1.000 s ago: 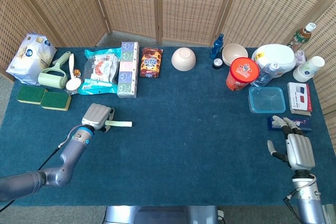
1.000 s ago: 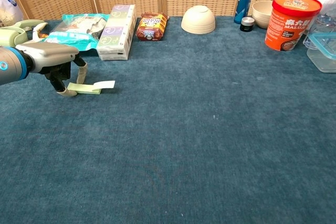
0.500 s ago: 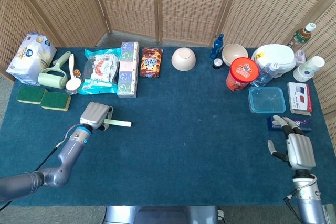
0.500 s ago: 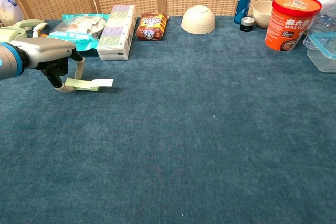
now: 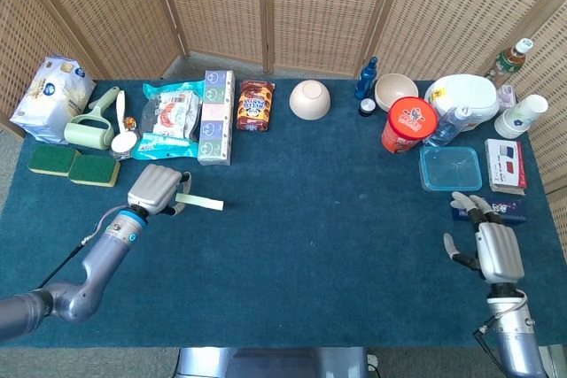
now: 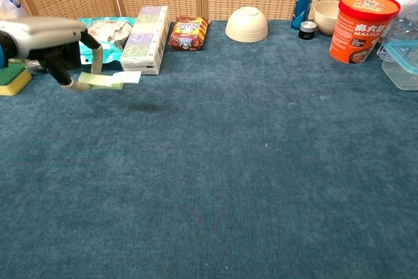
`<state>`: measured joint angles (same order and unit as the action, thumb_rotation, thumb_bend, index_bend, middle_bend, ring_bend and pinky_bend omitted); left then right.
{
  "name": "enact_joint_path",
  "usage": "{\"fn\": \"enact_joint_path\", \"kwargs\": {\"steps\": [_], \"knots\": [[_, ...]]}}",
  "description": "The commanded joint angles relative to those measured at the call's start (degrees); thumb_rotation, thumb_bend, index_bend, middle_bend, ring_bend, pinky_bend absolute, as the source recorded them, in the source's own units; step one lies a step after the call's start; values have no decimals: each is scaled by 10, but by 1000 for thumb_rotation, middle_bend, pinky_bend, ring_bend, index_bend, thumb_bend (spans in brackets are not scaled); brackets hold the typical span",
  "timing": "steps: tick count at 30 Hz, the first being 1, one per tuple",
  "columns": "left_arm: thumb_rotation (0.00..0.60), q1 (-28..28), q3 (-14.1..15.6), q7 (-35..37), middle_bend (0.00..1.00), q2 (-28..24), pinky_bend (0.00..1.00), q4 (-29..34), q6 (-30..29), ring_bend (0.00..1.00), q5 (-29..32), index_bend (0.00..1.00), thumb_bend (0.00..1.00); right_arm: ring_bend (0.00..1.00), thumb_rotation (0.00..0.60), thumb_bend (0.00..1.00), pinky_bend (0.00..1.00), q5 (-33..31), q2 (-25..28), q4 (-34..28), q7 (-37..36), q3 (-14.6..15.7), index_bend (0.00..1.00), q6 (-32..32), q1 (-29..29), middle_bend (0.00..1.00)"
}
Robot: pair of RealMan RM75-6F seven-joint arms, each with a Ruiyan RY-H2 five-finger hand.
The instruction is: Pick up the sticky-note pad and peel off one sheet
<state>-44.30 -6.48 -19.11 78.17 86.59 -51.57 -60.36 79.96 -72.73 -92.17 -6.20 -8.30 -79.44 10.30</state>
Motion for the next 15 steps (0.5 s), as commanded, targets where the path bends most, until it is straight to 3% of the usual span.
{"fn": "enact_joint_path", "kwargs": {"steps": [1,15], "knots": [[600,2,-3,19,1000,-27,1000,34,-2,1000,-29,837,473,137,600,425,246,5,-3,0,-3,-1,147,3,4,309],[600,-26,-17,33,1000,-113,1000,140,49,1000,-40,849,479,139,600,425,246,53,-21,-14,-43,-1,147,25,42,309]]}}
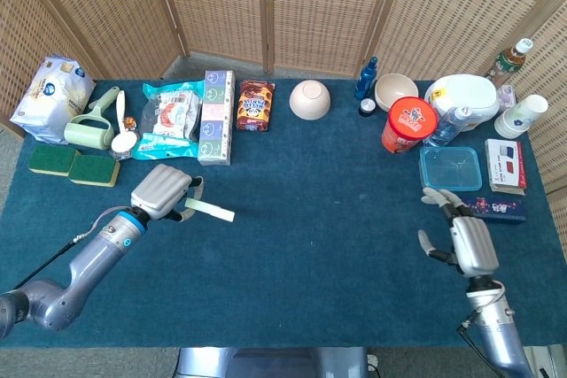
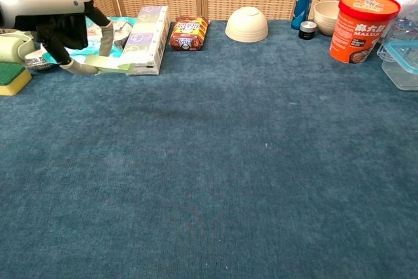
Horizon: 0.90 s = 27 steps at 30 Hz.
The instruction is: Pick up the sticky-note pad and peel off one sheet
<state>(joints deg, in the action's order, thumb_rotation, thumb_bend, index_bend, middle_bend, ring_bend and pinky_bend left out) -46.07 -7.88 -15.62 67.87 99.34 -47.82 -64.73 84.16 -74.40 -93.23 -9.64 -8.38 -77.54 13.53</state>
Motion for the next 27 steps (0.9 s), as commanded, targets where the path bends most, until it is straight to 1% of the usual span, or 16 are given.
{"fn": "enact_joint_path", "kwargs": {"steps": [1,4,10,14,15,18,20,21,22,23,25,27], "knots": [[600,-12,-5,-3,1000,-15,1000,18,16,1000,6,849,479,138,600,424,246,15,-6,-4,-12,0,147,9,14,309],[600,-27,-10,-6,1000,-34,1000,39,35,1000,15,848,479,140,600,425,246,28,-16,-5,-25,-2,147,21,31,309],[600,-52,-16,-4,1000,-57,1000,59,68,1000,37,849,479,164,600,424,252,43,-32,-1,-54,-7,147,26,53,318],[600,-65,-18,-11,1000,-60,1000,64,75,1000,45,849,479,285,600,424,361,50,-49,9,-61,-12,151,23,64,401],[600,-67,-17,-12,1000,-61,1000,65,77,1000,48,849,479,301,600,425,381,52,-51,10,-63,-12,152,23,67,410],[600,-79,-20,-19,1000,-66,1000,71,82,1000,57,849,479,400,600,424,496,59,-63,18,-73,-16,159,25,79,470],[600,-86,-20,-22,1000,-68,1000,75,85,1000,62,849,479,535,600,425,600,69,-72,26,-78,-20,178,20,87,558],[600,-89,-20,-24,1000,-69,1000,77,86,1000,67,849,479,560,600,425,617,74,-78,33,-80,-21,182,17,91,578],[600,-92,-20,-25,1000,-71,1000,79,87,1000,71,849,479,621,600,425,660,78,-84,39,-85,-22,191,14,95,628],[600,-97,-20,-27,1000,-72,1000,81,87,1000,76,849,479,660,600,425,690,84,-91,46,-92,-24,197,11,101,666],[600,-105,-20,-31,1000,-75,1000,84,90,1000,86,849,479,691,600,424,716,92,-103,62,-89,-28,202,9,113,699],[600,-110,-18,-34,1000,-76,1000,85,90,1000,92,849,479,700,600,425,721,95,-110,71,-83,-29,210,6,118,709]]}}
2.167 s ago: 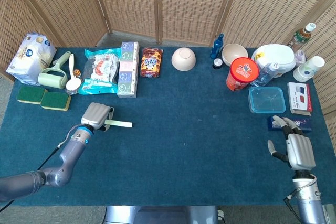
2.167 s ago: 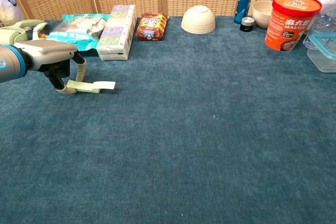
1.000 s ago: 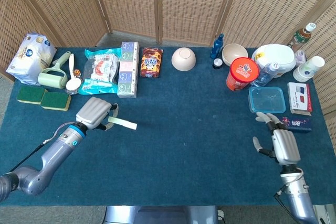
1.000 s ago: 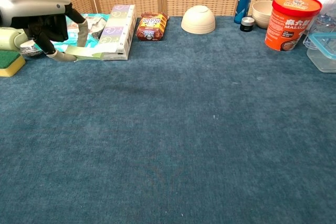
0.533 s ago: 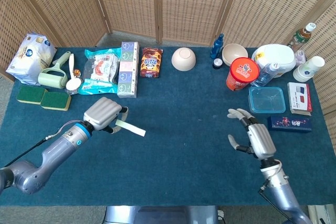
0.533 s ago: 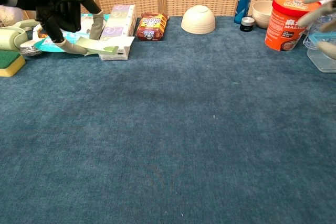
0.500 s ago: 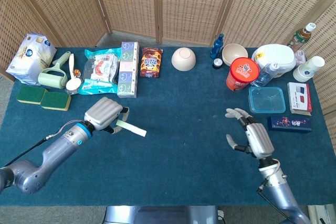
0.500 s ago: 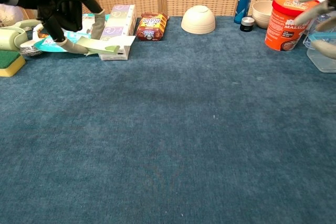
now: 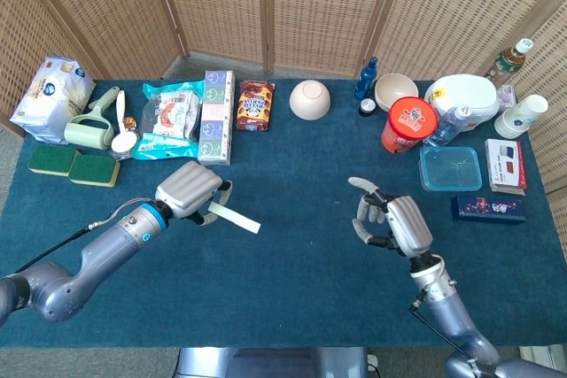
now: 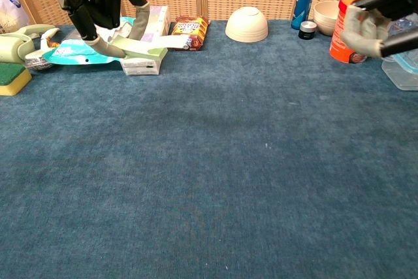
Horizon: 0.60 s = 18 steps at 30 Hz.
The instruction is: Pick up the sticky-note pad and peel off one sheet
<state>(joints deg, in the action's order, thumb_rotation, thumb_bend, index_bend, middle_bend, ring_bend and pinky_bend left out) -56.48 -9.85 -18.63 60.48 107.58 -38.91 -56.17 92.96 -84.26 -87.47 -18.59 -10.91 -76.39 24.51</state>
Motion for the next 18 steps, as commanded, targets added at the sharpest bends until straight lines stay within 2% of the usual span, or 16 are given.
{"fn": "enact_joint_path", "kwargs": {"steps": [1,18], "knots": [[600,-9,2,-5,1000,-2,1000,3,1,1000,11,849,479,705,600,424,725,11,-17,19,12,-4,218,-10,11,715],[600,-57,6,-11,1000,4,1000,-8,13,1000,66,849,479,796,600,420,750,32,-68,58,50,11,319,-16,44,814]]}}
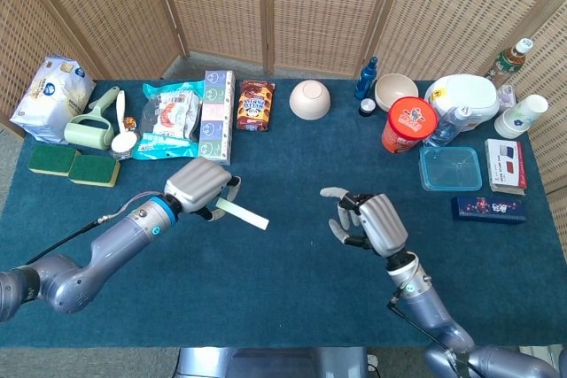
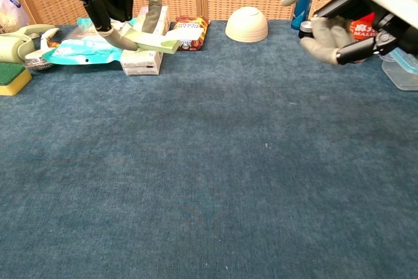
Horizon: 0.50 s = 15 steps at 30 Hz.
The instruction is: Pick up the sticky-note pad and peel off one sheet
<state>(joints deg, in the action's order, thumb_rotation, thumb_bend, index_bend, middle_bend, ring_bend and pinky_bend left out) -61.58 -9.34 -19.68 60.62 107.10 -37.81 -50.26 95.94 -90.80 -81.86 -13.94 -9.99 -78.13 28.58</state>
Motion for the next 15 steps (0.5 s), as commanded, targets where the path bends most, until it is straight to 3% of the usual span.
{"fn": "enact_joint_path", "kwargs": {"steps": [1,7,15], "knots": [[600,-9,2,-2,1000,4,1000,-4,3,1000,10,849,480,808,600,421,757,2,-3,3,5,2,332,3,6,823],[600,-32,9,-8,1000,10,1000,-14,8,1000,43,849,479,882,600,422,821,6,5,5,19,4,419,22,26,905],[600,-52,20,-10,1000,16,1000,-21,8,1000,67,849,479,898,600,422,823,6,-2,6,17,5,415,11,34,923]]}}
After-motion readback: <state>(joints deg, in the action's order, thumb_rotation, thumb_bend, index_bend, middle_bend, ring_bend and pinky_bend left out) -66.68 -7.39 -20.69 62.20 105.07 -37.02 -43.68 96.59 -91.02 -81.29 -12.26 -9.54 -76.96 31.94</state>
